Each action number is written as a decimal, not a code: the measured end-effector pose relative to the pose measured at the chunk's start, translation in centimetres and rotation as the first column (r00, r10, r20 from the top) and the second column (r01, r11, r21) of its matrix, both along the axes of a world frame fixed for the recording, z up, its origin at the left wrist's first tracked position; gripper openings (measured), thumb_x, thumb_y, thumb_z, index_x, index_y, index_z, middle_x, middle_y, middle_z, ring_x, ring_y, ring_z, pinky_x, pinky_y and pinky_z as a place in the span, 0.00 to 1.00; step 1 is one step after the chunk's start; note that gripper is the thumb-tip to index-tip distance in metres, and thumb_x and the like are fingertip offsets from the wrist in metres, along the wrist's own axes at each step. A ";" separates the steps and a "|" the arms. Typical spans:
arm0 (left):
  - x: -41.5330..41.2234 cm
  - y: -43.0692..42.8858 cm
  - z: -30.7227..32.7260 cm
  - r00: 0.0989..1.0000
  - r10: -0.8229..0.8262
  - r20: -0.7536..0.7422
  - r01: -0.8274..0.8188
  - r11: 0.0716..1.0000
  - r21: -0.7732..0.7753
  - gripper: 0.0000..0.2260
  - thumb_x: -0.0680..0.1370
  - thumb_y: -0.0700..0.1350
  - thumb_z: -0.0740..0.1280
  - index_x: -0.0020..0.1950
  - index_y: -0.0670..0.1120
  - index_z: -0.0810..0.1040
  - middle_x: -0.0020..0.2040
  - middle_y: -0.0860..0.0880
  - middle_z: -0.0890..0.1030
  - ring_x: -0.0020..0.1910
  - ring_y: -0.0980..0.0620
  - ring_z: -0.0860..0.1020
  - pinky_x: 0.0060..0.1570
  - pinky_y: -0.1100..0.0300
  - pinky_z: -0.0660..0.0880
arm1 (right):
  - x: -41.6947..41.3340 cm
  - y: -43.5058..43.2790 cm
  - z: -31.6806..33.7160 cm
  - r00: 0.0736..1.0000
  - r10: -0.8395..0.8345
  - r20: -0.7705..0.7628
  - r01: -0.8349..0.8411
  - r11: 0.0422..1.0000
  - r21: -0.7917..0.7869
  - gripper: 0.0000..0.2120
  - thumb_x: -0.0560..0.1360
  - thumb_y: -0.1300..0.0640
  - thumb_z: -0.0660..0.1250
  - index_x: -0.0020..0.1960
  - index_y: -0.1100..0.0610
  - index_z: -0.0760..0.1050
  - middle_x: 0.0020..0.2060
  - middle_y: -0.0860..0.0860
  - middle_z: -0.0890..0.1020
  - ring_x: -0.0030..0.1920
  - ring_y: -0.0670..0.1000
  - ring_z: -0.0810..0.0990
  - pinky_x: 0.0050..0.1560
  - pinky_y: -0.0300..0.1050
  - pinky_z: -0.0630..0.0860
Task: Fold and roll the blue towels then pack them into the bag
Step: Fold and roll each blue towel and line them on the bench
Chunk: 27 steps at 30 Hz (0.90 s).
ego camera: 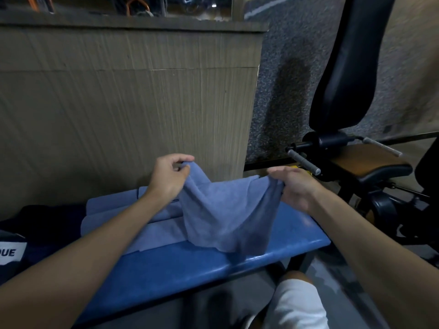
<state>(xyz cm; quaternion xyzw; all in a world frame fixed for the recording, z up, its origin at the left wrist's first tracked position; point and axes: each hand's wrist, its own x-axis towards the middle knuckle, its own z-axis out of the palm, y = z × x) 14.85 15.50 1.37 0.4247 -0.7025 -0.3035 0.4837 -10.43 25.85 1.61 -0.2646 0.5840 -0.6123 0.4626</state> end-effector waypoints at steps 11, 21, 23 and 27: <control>0.3 -2.2 2.7 0.991 0.101 -0.082 -0.104 0.994 -0.035 0.11 0.76 0.31 0.65 0.51 0.44 0.82 0.47 0.49 0.82 0.41 0.63 0.78 0.41 0.77 0.72 | -2.4 2.2 2.4 0.982 0.187 0.023 -0.186 0.982 -0.031 0.25 0.77 0.77 0.51 0.65 0.55 0.71 0.49 0.60 0.83 0.51 0.58 0.82 0.53 0.50 0.77; 0.0 -2.4 4.1 0.993 0.073 -0.094 -0.078 0.996 -0.049 0.13 0.75 0.31 0.64 0.48 0.47 0.82 0.42 0.57 0.81 0.38 0.67 0.78 0.40 0.77 0.71 | -2.0 1.4 3.0 0.942 -0.009 0.335 0.027 0.998 -0.048 0.11 0.82 0.64 0.55 0.57 0.58 0.75 0.45 0.55 0.78 0.46 0.53 0.78 0.48 0.47 0.75; -0.3 -2.6 4.2 0.992 0.067 -0.106 -0.072 0.996 -0.043 0.13 0.75 0.31 0.65 0.48 0.48 0.81 0.41 0.57 0.80 0.38 0.65 0.78 0.39 0.77 0.71 | -2.5 1.5 2.8 0.940 -0.051 0.337 0.065 0.997 -0.032 0.14 0.82 0.66 0.53 0.62 0.58 0.73 0.48 0.57 0.79 0.45 0.53 0.78 0.44 0.47 0.75; -1.4 -2.9 4.4 0.991 0.041 -0.126 -0.043 0.999 -0.018 0.11 0.76 0.31 0.65 0.51 0.45 0.82 0.42 0.55 0.80 0.40 0.62 0.78 0.39 0.76 0.72 | -3.7 1.6 2.4 0.965 -0.030 0.262 0.029 1.000 0.009 0.23 0.80 0.72 0.51 0.73 0.61 0.64 0.48 0.58 0.78 0.47 0.54 0.78 0.46 0.47 0.74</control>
